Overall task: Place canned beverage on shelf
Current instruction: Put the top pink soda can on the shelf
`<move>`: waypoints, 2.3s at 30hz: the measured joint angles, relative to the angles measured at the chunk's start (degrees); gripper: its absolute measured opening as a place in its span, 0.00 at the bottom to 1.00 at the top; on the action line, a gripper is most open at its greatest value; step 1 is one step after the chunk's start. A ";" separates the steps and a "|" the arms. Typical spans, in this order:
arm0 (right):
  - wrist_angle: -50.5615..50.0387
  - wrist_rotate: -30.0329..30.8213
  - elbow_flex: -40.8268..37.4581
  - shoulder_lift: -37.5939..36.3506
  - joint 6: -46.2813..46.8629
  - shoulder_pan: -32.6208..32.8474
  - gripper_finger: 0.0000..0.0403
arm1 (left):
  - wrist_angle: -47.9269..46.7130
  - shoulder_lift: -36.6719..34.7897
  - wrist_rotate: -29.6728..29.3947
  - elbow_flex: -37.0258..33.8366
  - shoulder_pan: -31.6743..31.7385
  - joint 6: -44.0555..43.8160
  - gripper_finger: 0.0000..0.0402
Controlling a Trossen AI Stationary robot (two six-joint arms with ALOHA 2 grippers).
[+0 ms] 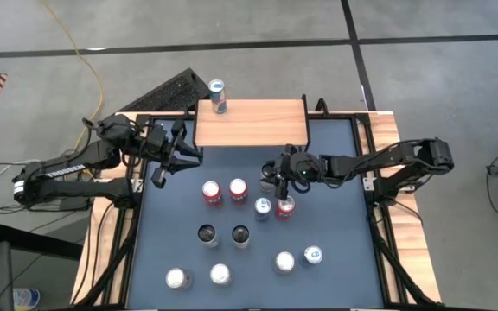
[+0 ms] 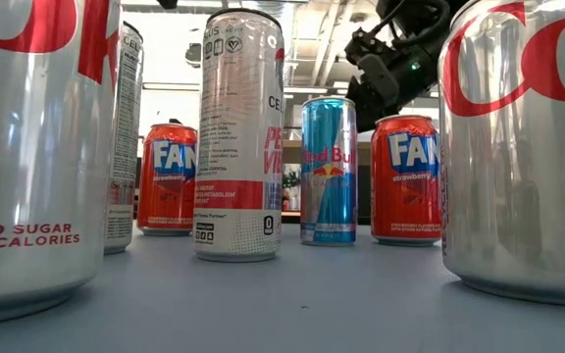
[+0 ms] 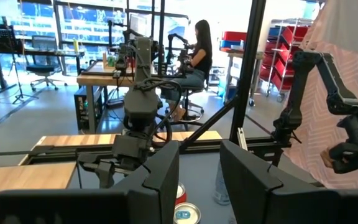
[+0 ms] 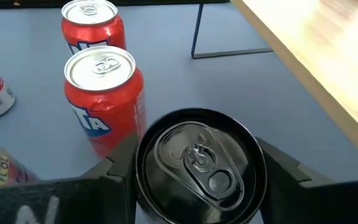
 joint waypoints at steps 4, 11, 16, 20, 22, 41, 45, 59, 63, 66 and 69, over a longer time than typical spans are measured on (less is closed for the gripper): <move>-1.10 0.50 0.44 -0.67 1.24 0.02 0.52 | -1.10 0.00 -0.02 0.00 0.00 -0.13 0.27; -7.15 0.69 6.05 -2.03 1.19 0.18 0.52 | -1.56 -0.02 -0.04 -0.02 0.00 -0.13 0.27; -12.73 0.63 12.32 -2.13 -0.86 0.46 0.52 | -2.39 -0.02 -0.04 -0.02 0.00 -0.13 0.27; -19.22 0.31 18.00 -2.51 -2.97 0.48 0.52 | -2.75 -0.02 -0.04 -0.02 0.00 0.32 0.27; -20.90 0.14 21.19 -2.51 -4.11 0.47 0.53 | -2.85 -0.02 -0.04 -0.02 0.00 0.86 0.27; -26.92 -11.26 44.95 7.62 -12.71 -17.77 0.53 | -5.14 -0.02 -0.04 -0.02 0.00 2.51 0.27; -30.77 -16.60 52.45 13.44 -12.87 -21.97 0.53 | -6.20 -0.04 -0.07 -0.02 0.00 3.99 0.27; -36.74 -25.67 70.25 29.62 -13.03 -30.88 0.53 | -7.64 -0.02 -0.07 -0.02 0.02 6.03 0.27; -36.92 -26.30 70.71 30.56 -13.46 -31.12 0.53 | -7.64 -0.02 -0.07 -0.02 0.02 6.60 0.27; -36.23 -26.68 70.89 30.38 -13.97 -31.39 0.53 | -7.64 -0.02 -0.07 -0.02 0.00 6.58 0.27; -36.48 -26.70 70.91 30.38 -14.36 -31.36 0.53 | -8.07 -0.02 -0.07 -0.02 0.02 6.79 0.27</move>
